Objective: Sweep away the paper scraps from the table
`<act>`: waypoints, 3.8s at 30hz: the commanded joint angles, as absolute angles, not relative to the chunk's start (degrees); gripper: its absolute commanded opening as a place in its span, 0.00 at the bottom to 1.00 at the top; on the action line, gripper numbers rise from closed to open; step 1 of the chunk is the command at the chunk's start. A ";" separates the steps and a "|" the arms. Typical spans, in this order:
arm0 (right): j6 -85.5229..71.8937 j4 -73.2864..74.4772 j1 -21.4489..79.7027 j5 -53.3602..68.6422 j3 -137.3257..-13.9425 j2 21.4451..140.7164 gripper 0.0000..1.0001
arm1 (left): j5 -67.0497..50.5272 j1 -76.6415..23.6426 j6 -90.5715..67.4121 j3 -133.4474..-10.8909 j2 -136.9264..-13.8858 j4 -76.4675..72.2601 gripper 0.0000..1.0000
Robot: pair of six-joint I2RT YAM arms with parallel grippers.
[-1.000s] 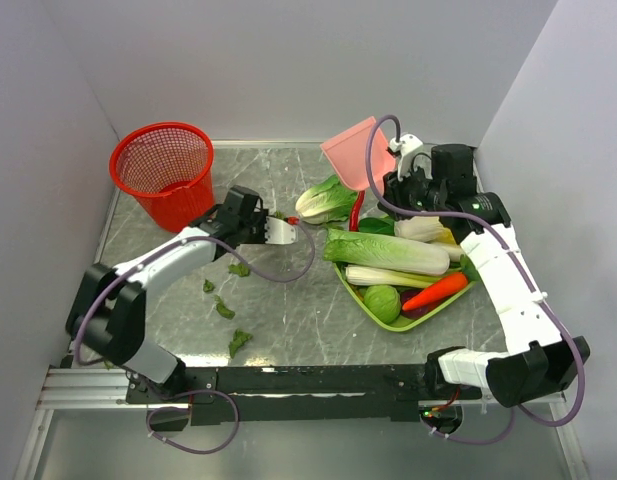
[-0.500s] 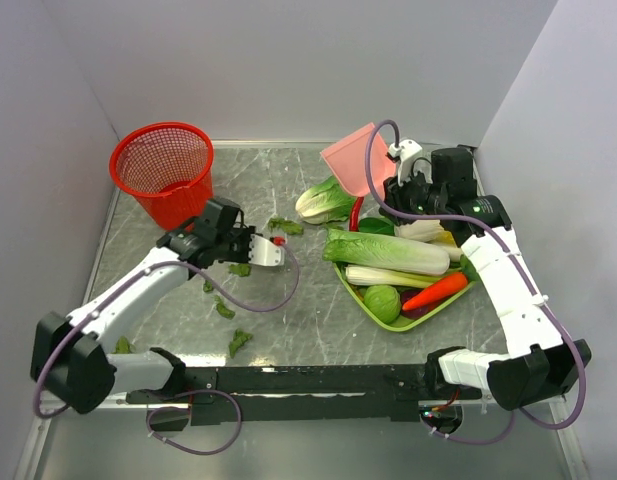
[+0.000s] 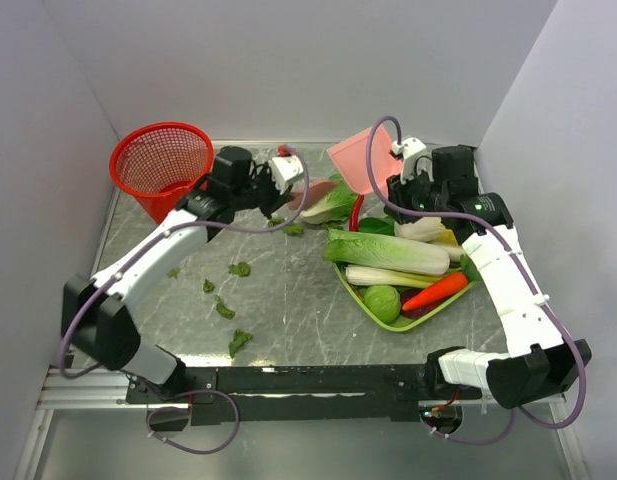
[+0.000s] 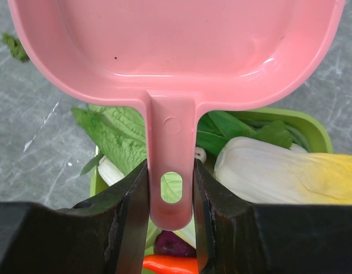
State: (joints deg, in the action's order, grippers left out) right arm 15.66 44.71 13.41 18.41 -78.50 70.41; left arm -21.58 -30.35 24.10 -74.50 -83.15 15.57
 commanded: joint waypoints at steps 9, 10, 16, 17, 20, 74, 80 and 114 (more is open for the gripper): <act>10.72 44.21 11.87 13.19 -83.76 68.12 0.00 | -33.05 -31.81 5.46 -84.81 -100.18 -1.83 0.01; 10.81 44.30 11.78 13.27 -83.67 68.03 0.00 | -33.13 -31.99 5.10 -84.90 -101.94 -4.02 0.01; 11.07 44.21 11.69 13.45 -81.92 68.03 0.00 | -26.93 -36.20 9.74 -87.80 -108.27 -4.93 0.01; 10.81 44.12 11.60 13.62 -81.74 67.94 0.00 | -25.85 -37.43 10.63 -88.32 -108.98 -4.83 0.01; 10.72 44.56 11.60 14.59 -81.74 68.29 0.00 | -21.89 -38.32 11.34 -89.38 -111.53 -5.01 0.01; 19.70 58.28 42.63 17.05 -71.90 65.14 0.00 | -9.63 -18.20 5.22 -74.27 -75.58 21.36 0.01; 11.79 51.44 41.66 11.53 -70.06 56.62 0.00 | -28.02 -18.11 -17.16 -68.31 -76.55 12.95 0.01; 12.74 43.51 28.83 15.82 -67.68 57.13 0.00 | -29.01 -10.90 2.55 -54.85 -59.34 26.57 0.01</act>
